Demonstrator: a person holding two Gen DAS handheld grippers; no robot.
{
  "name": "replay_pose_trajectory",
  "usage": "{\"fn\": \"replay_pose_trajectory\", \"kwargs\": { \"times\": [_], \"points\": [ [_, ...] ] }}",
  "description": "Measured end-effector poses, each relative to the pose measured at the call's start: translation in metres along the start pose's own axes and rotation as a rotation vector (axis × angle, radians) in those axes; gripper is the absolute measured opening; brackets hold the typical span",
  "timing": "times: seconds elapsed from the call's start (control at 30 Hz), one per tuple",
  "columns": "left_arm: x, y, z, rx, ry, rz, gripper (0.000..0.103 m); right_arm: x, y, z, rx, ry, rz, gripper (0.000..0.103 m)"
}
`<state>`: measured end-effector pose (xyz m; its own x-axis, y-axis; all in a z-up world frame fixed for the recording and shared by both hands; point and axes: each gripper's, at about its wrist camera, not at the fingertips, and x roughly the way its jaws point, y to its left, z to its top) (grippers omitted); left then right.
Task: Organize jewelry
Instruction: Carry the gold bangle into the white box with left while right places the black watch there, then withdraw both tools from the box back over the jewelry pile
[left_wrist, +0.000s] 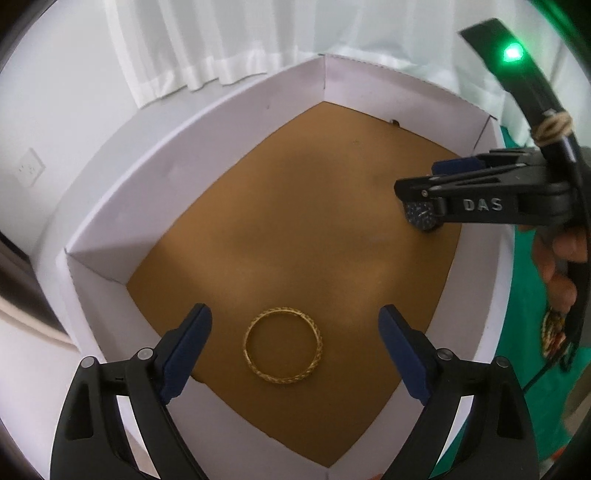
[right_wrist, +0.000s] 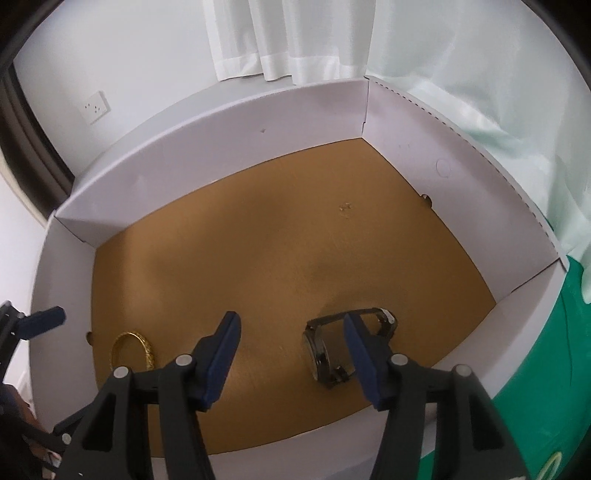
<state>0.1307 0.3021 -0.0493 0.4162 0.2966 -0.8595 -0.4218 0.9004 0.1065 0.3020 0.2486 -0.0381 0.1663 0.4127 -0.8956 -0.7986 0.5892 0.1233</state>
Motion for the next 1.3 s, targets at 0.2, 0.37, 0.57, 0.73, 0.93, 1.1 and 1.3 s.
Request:
{"fn": "replay_pose_trajectory", "kwargs": {
  "times": [0.2, 0.37, 0.57, 0.73, 0.93, 1.1, 1.3],
  "points": [
    [-0.015, -0.037, -0.021, 0.003, 0.011, -0.094, 0.092, -0.012, -0.006, -0.013, 0.002, -0.001, -0.033, 0.058],
    [-0.035, -0.045, -0.025, 0.001, -0.072, -0.044, 0.092, -0.043, -0.018, -0.031, 0.097, -0.087, -0.057, 0.060],
    [-0.106, -0.042, -0.028, -0.126, -0.273, -0.049, 0.102, -0.137, -0.045, -0.081, 0.203, -0.310, -0.042, 0.077],
    [-0.140, -0.071, -0.034, -0.109, -0.328, -0.214, 0.102, -0.222, -0.079, -0.148, 0.278, -0.460, -0.105, 0.080],
    [-0.152, -0.134, -0.058, 0.026, -0.343, -0.346, 0.102, -0.309, -0.097, -0.246, 0.279, -0.626, -0.234, 0.086],
    [-0.137, -0.187, -0.099, 0.140, -0.286, -0.410, 0.102, -0.326, -0.091, -0.313, 0.290, -0.603, -0.277, 0.086],
    [-0.108, -0.224, -0.139, 0.226, -0.181, -0.403, 0.102, -0.286, -0.080, -0.386, 0.392, -0.449, -0.295, 0.086]
  ]
}}
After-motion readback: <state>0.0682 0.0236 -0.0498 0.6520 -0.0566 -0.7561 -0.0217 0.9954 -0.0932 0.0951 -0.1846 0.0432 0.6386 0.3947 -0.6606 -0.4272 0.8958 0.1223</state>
